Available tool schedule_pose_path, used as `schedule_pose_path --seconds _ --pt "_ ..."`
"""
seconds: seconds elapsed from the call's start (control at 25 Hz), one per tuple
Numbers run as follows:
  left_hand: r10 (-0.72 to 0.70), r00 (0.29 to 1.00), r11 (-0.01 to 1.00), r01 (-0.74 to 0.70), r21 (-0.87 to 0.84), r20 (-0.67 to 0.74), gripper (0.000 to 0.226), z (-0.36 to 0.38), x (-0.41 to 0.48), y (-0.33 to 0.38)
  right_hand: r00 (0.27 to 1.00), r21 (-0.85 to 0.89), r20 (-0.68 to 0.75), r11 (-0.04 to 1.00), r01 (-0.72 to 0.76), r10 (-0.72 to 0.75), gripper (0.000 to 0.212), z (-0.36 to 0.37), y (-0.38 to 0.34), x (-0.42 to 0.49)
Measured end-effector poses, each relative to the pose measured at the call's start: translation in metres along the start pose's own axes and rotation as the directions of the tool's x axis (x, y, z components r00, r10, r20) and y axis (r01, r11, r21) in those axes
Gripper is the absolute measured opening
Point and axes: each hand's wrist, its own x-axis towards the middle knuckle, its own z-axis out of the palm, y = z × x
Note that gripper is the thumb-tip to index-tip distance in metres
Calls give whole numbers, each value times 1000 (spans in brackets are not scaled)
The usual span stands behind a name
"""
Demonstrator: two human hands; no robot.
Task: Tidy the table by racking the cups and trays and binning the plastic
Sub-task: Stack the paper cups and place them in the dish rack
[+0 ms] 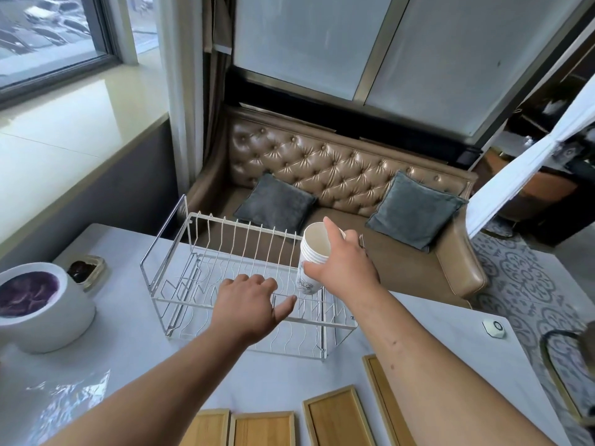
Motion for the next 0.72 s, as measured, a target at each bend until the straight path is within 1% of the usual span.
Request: schedule_pose_path --seconds 0.2,0.32,0.4,0.6,0.72 --pt "12 999 1000 -13 7 40 89 -7 -3 -2 997 -20 -35 998 64 -64 102 -7 9 -11" --pt "3 999 1000 -3 -14 48 77 -12 -7 0 995 -23 -44 996 90 -91 102 -13 15 -20" --pt "-7 999 999 8 -42 38 74 -15 -12 2 993 -23 -46 994 108 -109 102 -17 20 -27" --pt "-27 1000 995 28 -99 12 86 -29 -36 16 986 -51 -64 987 149 -152 95 -22 48 -65" --pt "-17 998 990 9 -143 -53 90 -29 -63 34 985 -74 -54 984 159 -163 92 -18 81 -98"
